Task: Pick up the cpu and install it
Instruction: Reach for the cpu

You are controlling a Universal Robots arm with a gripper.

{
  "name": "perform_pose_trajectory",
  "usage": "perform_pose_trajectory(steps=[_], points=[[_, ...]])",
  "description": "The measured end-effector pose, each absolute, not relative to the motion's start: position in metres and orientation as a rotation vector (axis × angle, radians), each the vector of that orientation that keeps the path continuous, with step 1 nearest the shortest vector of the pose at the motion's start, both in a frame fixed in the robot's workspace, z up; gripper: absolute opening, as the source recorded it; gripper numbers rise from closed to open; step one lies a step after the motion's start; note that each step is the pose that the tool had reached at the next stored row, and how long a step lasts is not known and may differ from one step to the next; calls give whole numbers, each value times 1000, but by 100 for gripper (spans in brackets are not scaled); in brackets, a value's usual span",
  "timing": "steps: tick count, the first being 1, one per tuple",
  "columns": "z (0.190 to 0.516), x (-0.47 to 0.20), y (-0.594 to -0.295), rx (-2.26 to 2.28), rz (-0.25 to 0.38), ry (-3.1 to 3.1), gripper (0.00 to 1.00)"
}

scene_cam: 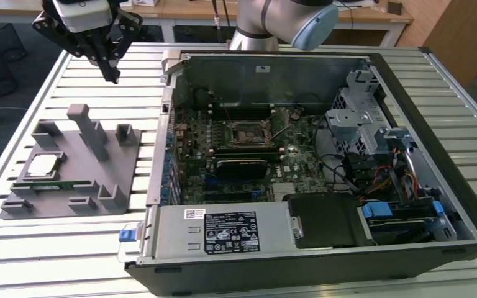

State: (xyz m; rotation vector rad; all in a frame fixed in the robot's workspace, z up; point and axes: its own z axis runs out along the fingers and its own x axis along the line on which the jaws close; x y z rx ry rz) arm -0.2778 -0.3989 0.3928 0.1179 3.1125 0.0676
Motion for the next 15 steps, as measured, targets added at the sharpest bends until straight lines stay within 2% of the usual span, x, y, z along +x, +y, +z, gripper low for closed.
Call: perform_pose_trajectory(steps=[15], points=[[393, -309, -399, 118, 68, 3113, 11]])
